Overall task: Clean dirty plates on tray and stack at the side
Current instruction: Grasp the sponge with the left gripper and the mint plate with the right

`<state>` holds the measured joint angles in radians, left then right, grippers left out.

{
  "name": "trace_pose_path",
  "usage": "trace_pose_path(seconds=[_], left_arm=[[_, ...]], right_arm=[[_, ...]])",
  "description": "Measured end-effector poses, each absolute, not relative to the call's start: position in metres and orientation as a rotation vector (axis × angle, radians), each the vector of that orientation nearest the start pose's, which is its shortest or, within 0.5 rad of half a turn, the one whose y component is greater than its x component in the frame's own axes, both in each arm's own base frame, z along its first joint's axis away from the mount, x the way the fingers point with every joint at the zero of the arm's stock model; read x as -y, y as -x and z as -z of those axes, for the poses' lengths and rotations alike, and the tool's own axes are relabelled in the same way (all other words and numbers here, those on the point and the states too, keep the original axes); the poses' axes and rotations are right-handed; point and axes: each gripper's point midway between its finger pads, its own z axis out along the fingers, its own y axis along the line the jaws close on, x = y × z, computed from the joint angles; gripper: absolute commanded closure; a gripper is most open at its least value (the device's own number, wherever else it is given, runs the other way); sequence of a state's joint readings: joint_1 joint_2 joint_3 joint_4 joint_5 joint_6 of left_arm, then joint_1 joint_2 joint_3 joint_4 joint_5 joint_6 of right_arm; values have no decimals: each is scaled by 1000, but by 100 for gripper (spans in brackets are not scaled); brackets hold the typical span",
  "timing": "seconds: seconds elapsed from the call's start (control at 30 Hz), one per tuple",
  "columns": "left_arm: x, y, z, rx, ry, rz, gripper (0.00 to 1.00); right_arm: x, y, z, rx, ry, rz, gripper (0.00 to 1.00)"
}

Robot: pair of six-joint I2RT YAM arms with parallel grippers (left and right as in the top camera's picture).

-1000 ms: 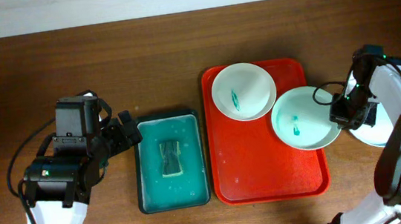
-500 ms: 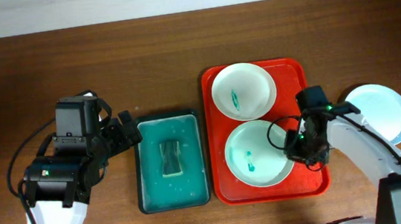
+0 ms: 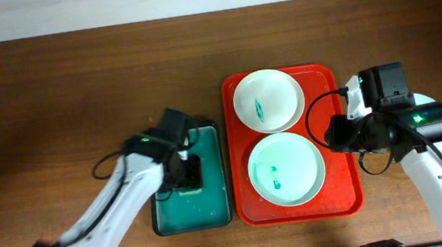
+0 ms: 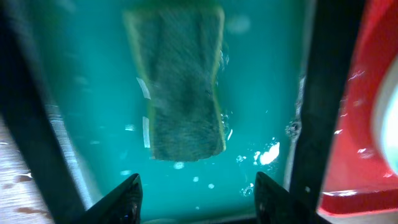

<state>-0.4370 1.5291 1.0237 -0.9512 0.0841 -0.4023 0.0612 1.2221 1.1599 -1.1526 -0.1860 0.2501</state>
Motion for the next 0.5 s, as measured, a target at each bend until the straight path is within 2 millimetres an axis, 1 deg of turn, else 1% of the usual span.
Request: trace_pose_path(seconds=[0.03, 0.07, 0.1, 0.13, 0.17, 0.2, 0.27, 0.33, 0.37, 0.4, 0.43, 0.47, 0.5], left_arm=[[138, -240, -51, -3126, -89, 152, 57], [138, -237, -41, -3161, -70, 126, 63], [139, -239, -28, -3186, -39, 103, 68], [139, -240, -20, -3201, -17, 91, 74], [141, -243, -13, -3201, -4, 91, 85], [142, -246, -7, -3199, 4, 93, 100], [144, -250, -2, -3191, 15, 92, 100], [143, -248, -3, -3202, 19, 84, 100], [141, -245, -4, -3219, 20, 71, 86], [139, -241, -8, -3246, 22, 51, 74], [138, -237, -16, -3273, 22, 32, 44], [142, -244, -27, -3265, 16, 41, 32], [144, -254, -39, -3237, 6, 36, 30]], right_arm=[[-48, -260, -179, -2792, -217, -336, 66], [-48, -260, -178, -2795, -218, -336, 66], [-48, -258, -178, -2800, -219, -335, 67], [-48, -258, -178, -2801, -220, -335, 67], [-48, -258, -178, -2802, -219, -335, 67], [-48, -258, -178, -2803, -219, -335, 68], [-48, -257, -178, -2804, -219, -335, 68], [-48, -257, -177, -2806, -220, -334, 68], [-48, -256, -177, -2811, -220, -334, 69], [-47, -255, -177, -2813, -222, -334, 70], [-47, -255, -177, -2813, -221, -333, 71], [-47, -255, -177, -2813, -221, -333, 71], [-47, -255, -177, -2814, -222, -334, 71]])
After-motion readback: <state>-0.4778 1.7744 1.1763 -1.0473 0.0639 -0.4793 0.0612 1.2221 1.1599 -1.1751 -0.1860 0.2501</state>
